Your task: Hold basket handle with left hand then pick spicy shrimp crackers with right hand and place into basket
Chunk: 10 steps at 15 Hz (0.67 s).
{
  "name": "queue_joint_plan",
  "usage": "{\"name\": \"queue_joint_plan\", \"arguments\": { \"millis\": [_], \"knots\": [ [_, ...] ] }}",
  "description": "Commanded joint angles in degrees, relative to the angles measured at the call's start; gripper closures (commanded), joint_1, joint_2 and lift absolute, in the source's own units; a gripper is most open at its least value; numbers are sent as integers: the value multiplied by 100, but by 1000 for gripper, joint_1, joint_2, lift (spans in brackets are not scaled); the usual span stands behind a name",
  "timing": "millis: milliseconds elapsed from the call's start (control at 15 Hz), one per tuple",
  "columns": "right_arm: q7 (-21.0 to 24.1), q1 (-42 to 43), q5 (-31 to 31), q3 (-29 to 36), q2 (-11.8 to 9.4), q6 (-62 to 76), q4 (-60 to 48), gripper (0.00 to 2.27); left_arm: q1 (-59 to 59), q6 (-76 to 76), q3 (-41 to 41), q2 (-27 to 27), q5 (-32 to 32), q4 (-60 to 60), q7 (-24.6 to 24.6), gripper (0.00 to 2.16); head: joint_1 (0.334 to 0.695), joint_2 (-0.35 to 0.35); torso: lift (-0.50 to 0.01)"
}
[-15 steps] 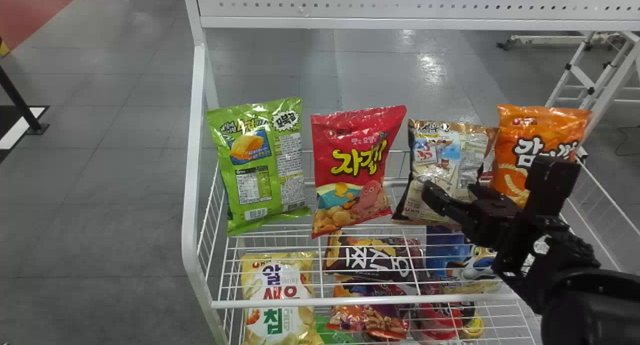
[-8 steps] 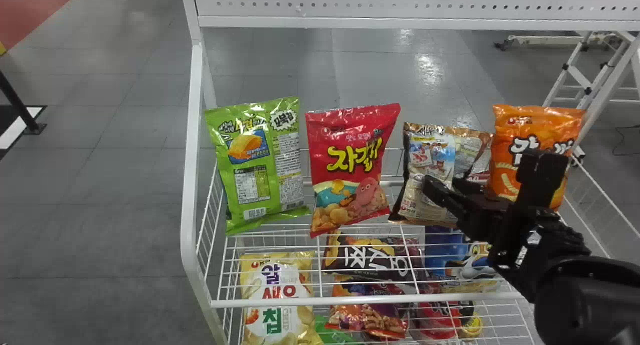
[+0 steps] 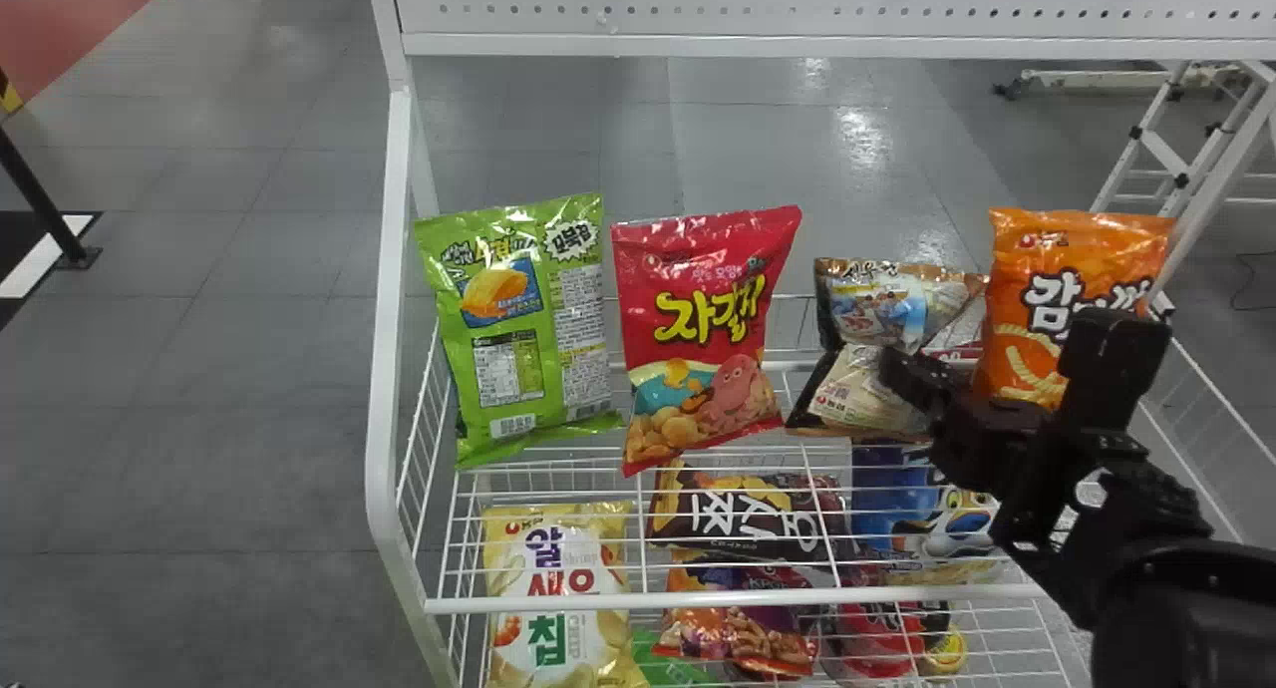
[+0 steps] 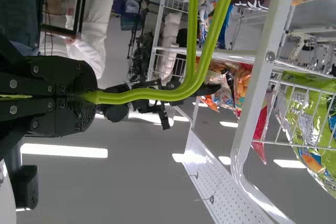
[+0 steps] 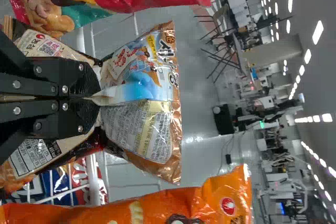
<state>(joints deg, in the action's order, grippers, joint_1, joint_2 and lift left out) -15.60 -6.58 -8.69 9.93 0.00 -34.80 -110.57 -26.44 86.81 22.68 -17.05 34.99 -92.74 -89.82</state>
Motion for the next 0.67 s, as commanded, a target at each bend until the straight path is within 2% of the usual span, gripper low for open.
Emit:
{"name": "queue_joint_plan", "arguments": {
  "millis": [0, 600],
  "knots": [
    [13, -213, 34, 0, 5, 4, -342, 2189, 8, -1, 0, 0, -1, 1, -74, 2148, 695, -41, -10],
    [531, -1417, 263, -149, 5, -787, -2364, 2189, 17, -1, -18, -18, 17, 10, -74, 2148, 695, -49, -10]
  ]
}}
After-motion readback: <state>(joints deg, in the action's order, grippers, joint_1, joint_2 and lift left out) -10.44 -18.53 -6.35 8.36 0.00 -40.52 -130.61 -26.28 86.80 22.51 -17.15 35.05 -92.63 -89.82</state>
